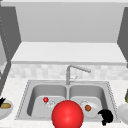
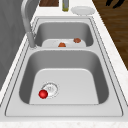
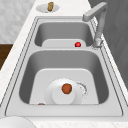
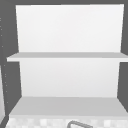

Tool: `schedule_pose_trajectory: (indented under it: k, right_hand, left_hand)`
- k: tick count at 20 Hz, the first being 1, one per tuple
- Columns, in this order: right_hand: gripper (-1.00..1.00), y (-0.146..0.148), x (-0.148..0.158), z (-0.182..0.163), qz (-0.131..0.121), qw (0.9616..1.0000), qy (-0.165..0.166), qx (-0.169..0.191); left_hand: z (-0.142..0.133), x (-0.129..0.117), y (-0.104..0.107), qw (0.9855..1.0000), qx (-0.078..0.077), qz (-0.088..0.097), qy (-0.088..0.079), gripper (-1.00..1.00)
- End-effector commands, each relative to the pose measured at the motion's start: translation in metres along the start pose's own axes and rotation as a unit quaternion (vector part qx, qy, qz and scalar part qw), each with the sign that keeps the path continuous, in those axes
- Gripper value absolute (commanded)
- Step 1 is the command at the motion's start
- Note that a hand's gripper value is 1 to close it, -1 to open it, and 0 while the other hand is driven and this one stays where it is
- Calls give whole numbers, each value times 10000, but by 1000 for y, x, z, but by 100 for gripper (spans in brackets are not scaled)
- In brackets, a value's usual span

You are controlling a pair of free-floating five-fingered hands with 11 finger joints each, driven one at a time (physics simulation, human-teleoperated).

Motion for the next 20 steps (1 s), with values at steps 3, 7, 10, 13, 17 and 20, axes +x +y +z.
schedule_pose_trajectory:
  k: [3,7,10,13,17,20]
  right_hand:
    - [0,0,0,0,0,10000,0,0]
    - [0,0,0,0,0,10000,0,0]
    - [0,0,0,0,0,10000,0,0]
    - [0,0,0,0,0,10000,0,0]
    - [0,0,0,0,0,10000,0,0]
    - [0,0,0,0,0,10000,0,0]
  left_hand:
    - [4,-10,1,9964,-259,809,37,-100]
    - [7,-25,5,9937,-49,1118,81,-100]
    - [7,-19,3,9969,-55,782,20,-100]
    - [6,-21,3,9960,-61,890,50,-100]
    - [12,-44,6,9945,-25,1046,25,-100]
    - [15,-58,6,9942,-36,1072,-4,-100]
